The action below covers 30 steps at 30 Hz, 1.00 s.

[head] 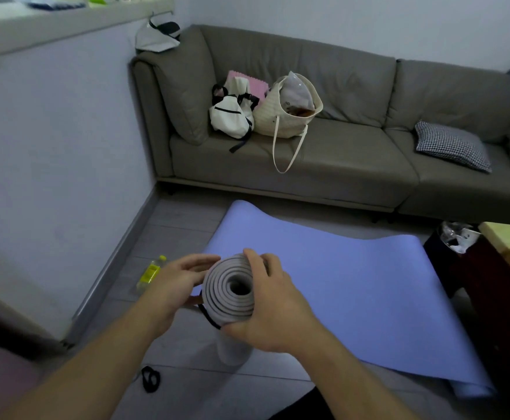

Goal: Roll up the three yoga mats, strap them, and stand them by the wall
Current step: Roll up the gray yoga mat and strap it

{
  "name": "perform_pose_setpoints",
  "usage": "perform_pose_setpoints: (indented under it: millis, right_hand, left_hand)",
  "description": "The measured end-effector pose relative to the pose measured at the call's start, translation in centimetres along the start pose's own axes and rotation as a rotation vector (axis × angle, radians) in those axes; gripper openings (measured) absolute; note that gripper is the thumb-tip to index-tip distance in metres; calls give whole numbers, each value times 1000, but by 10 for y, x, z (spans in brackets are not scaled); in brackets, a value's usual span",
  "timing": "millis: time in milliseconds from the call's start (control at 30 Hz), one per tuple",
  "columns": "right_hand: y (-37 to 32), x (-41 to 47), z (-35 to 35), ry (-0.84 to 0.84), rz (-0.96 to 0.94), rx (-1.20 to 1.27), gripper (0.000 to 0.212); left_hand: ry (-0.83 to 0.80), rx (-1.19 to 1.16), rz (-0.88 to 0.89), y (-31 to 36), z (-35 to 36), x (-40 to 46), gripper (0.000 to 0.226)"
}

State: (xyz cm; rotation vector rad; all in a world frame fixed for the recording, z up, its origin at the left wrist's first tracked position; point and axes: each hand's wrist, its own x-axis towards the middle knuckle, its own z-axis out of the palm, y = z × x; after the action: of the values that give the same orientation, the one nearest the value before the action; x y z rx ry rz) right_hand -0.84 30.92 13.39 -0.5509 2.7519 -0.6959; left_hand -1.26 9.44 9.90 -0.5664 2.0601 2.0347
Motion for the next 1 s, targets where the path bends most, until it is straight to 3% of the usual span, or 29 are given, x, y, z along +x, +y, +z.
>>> perform_pose_setpoints:
  millis: [100,200,300,567,700,833,1000]
  right_hand:
    - [5,1,-3,34,37,18,120]
    - [12,0,-10,21,45,33,119]
    - [18,-2,-16,4,64,36,119]
    - [24,-2,-27,-60,41,74,117]
    - [22,-3,-25,-52,36,73,115]
    - [19,-2,-24,-53,24,84,113]
    - [12,-4,-14,-43,1,111,110]
  left_hand:
    - [115,-95,-76,-29,7,-1,11]
    - [62,-114,-141,-38,25,-10,17]
    - [33,-92,-84,-33,36,-7,28]
    - [-105,72,-66,-28,33,2,30]
    - [-102,257,-11,-32,27,13,30]
    - [-80,602,-45,-67,20,35,26]
    - [97,944,-111,-101,7,34,23]
